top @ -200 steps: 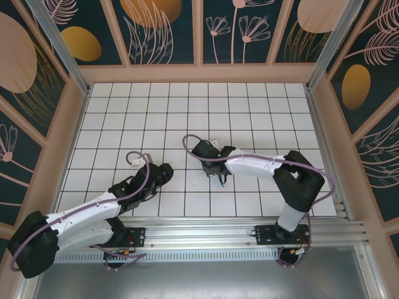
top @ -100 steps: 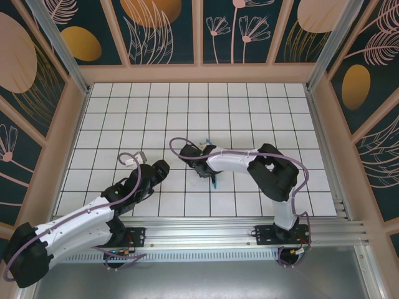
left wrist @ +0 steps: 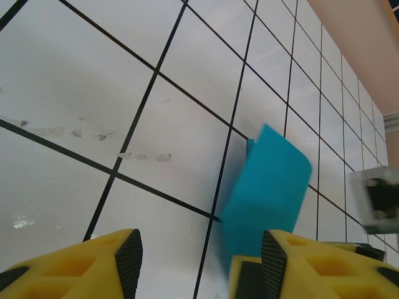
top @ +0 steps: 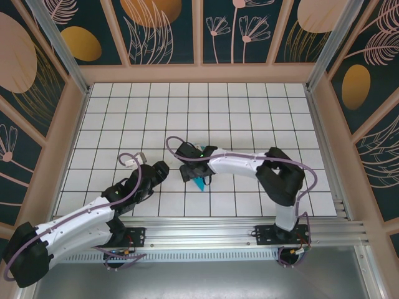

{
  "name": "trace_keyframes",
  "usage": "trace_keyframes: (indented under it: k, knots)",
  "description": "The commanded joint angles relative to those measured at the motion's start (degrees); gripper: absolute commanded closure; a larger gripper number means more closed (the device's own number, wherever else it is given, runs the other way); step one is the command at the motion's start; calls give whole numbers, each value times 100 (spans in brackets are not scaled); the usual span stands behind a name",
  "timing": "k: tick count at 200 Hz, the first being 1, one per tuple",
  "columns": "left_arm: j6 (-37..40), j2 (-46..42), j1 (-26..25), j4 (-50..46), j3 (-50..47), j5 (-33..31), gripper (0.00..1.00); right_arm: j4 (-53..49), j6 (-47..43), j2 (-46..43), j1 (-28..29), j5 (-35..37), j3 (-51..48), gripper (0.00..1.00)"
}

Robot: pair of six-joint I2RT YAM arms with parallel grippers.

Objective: Fold a paper plane with a square sheet of paper (pick it up from the middle)
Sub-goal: Fold the wing for the fifth time at the center of the table.

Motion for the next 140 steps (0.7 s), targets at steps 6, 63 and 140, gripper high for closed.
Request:
trace_keyframes:
  k: [6, 63, 140]
  knots:
    - [-29, 44, 32, -77, 30, -110, 44, 386, -1, -737, -4, -392, -199, 8]
    - [16, 73, 33, -104, 77, -101, 44, 2107, 280, -1882, -665, -1983, -1453, 59]
    - [121, 563, 34, 141, 192, 259, 44, 3235, 481, -1377, -1375, -3512, -2148, 89]
